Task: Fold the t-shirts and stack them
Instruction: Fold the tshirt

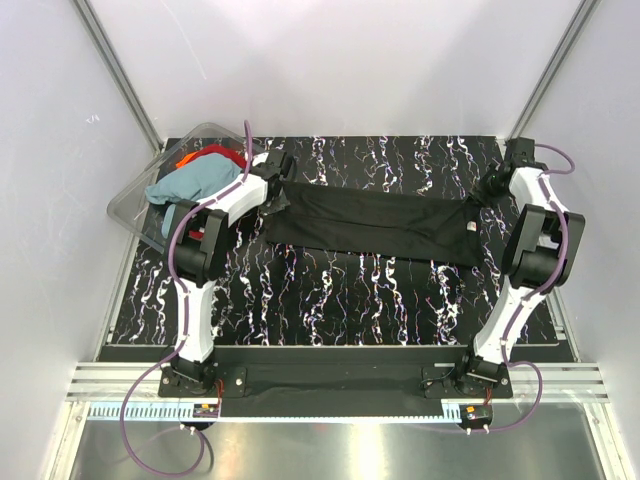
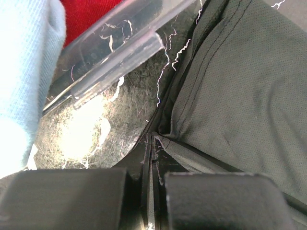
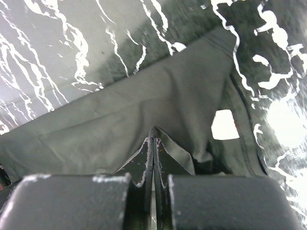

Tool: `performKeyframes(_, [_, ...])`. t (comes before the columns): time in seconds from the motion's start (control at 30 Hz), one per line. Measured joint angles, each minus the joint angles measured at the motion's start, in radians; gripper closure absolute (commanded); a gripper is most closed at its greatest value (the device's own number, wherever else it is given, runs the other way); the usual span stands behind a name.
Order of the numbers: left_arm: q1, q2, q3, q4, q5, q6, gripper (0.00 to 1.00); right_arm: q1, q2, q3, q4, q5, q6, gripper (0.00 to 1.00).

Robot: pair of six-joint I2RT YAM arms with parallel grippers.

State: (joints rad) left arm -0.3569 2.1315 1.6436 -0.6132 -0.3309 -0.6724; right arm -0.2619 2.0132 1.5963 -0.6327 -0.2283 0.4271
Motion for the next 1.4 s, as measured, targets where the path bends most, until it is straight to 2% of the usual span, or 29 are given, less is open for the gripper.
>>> performKeyframes(0.4, [0.0, 0.006, 0.0, -0.005, 0.0, 0.002, 0.96, 0.02, 0.09, 0.083, 0.0, -0.084, -0.044, 0.96])
performKeyframes(0.47, [0.0, 0.011, 0.0, -0.006, 0.0, 0.002, 0.92, 0.028, 0.091, 0.083, -0.002, -0.078, -0.045, 0.89])
performKeyframes(0.5, [0.0, 0.013, 0.0, -0.007, 0.0, 0.003, 0.89, 0.031, 0.092, 0.085, -0.006, -0.064, -0.043, 0.8])
performKeyframes(0.53, [0.0, 0.013, 0.0, -0.009, 0.0, 0.003, 0.81, 0.034, 0.093, 0.092, -0.017, -0.045, -0.041, 0.75])
performKeyframes(0.6, [0.0, 0.013, 0.0, -0.015, 0.0, 0.008, 0.74, 0.037, 0.096, 0.11, -0.039, -0.016, -0.035, 0.67])
performKeyframes(0.73, [0.0, 0.002, 0.004, -0.026, 0.002, 0.011, 0.68, 0.037, 0.091, 0.141, -0.073, 0.025, -0.024, 0.62])
performKeyframes(0.9, [-0.01, -0.094, 0.004, -0.039, 0.011, 0.032, 0.64, 0.037, 0.009, 0.093, -0.102, 0.055, 0.016, 0.64])
performKeyframes(0.97, [-0.023, -0.153, 0.006, -0.033, 0.021, 0.051, 0.64, 0.037, -0.059, 0.035, -0.107, 0.051, 0.035, 0.71])
performKeyframes(1.1, [-0.074, -0.232, 0.001, 0.003, 0.043, 0.082, 0.67, 0.038, -0.18, -0.114, -0.088, 0.039, 0.063, 0.75])
performKeyframes(1.27, [-0.117, -0.237, -0.058, 0.047, 0.096, 0.1, 0.68, 0.039, -0.182, -0.236, -0.084, 0.026, 0.075, 0.76])
performKeyframes(1.4, [-0.105, -0.195, -0.113, 0.036, 0.077, 0.1, 0.68, 0.039, -0.175, -0.313, -0.075, 0.046, 0.076, 0.75])
